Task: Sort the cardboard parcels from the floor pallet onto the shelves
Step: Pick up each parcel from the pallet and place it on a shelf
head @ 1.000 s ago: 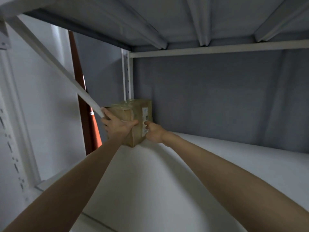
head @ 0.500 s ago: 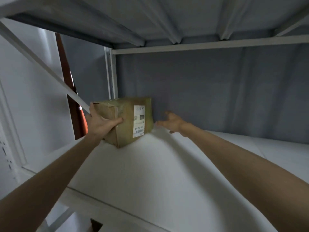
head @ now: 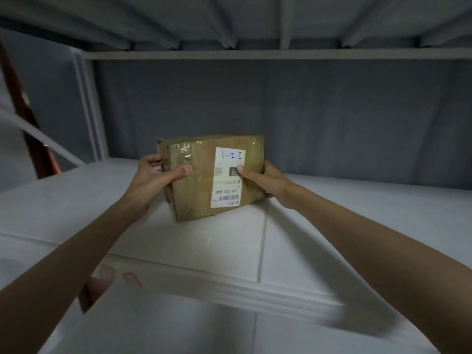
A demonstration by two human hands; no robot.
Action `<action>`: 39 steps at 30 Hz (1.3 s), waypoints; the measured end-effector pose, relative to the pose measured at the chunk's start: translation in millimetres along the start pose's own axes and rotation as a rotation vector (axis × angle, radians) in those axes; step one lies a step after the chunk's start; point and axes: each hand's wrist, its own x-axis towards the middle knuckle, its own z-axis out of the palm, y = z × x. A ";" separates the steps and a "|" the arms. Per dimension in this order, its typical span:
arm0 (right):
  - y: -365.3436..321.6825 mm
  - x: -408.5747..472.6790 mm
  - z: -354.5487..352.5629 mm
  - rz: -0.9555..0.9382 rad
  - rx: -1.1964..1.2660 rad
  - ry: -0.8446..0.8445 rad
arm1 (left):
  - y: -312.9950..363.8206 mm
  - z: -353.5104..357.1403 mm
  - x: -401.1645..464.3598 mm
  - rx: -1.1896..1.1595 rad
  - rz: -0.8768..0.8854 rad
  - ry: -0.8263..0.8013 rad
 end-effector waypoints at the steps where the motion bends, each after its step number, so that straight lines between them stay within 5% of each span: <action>1: 4.3 -14.5 -15.7 -0.002 0.002 0.038 | 4.8 16.1 -4.8 -0.011 0.002 -0.049; 11: 49.7 -162.0 -152.5 0.092 -0.025 0.493 | 51.6 181.7 -52.6 -0.282 -0.041 -0.523; 22: 55.4 -330.1 -190.8 0.205 -0.106 0.908 | 98.0 274.5 -110.8 -0.276 -0.088 -1.022; 39: 36.3 -611.7 -181.1 0.315 -0.182 1.422 | 198.4 370.4 -320.9 -0.244 0.353 -1.556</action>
